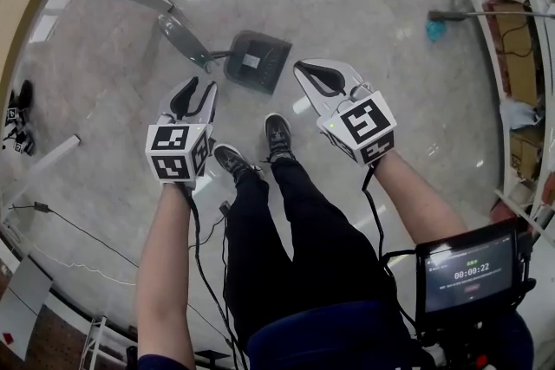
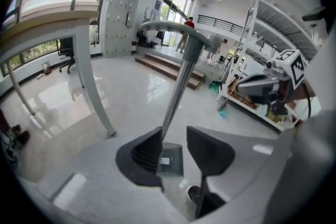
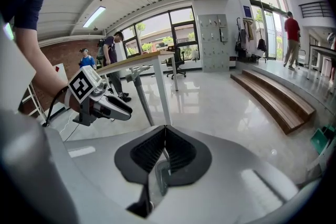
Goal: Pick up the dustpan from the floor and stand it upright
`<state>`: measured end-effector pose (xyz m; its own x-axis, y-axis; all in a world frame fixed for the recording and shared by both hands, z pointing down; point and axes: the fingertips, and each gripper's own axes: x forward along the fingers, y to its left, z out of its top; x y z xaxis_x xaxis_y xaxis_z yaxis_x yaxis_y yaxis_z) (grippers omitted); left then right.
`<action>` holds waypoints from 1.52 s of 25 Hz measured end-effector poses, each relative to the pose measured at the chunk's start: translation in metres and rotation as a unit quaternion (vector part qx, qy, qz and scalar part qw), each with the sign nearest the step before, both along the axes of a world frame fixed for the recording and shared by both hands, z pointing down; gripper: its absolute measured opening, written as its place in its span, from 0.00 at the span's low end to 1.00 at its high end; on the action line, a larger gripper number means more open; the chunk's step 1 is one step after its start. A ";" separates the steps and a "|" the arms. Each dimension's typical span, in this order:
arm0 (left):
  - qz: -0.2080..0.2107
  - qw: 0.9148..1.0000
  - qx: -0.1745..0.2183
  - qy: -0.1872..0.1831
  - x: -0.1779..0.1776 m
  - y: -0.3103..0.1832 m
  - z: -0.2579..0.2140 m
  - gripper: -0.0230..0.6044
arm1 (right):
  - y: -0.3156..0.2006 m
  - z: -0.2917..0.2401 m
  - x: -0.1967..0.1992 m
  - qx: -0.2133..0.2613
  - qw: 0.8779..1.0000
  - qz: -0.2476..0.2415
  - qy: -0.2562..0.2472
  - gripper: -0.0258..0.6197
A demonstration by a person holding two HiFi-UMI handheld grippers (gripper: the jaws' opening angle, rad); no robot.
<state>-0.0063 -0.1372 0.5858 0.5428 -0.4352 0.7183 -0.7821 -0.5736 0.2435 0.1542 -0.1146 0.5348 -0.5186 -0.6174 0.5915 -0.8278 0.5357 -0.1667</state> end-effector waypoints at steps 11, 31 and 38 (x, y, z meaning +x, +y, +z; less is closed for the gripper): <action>-0.048 0.996 -0.042 0.055 -0.005 0.098 -0.064 0.20 | 0.028 -0.056 -0.008 -0.041 0.999 0.006 -0.031 0.06; -0.078 0.993 -0.025 0.086 -0.003 0.180 -0.218 0.16 | 0.106 -0.146 -0.020 -0.104 0.992 0.034 -0.069 0.06; -0.093 0.992 -0.014 0.086 -0.019 0.195 -0.221 0.16 | 0.086 -0.164 -0.027 -0.061 0.995 0.032 -0.074 0.06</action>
<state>-0.0252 0.0577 0.3648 0.5705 -0.5216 0.6344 -0.8194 -0.4141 0.3964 0.1274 -0.0285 0.3707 -0.5683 -0.5802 0.5835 -0.8206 0.4518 -0.3499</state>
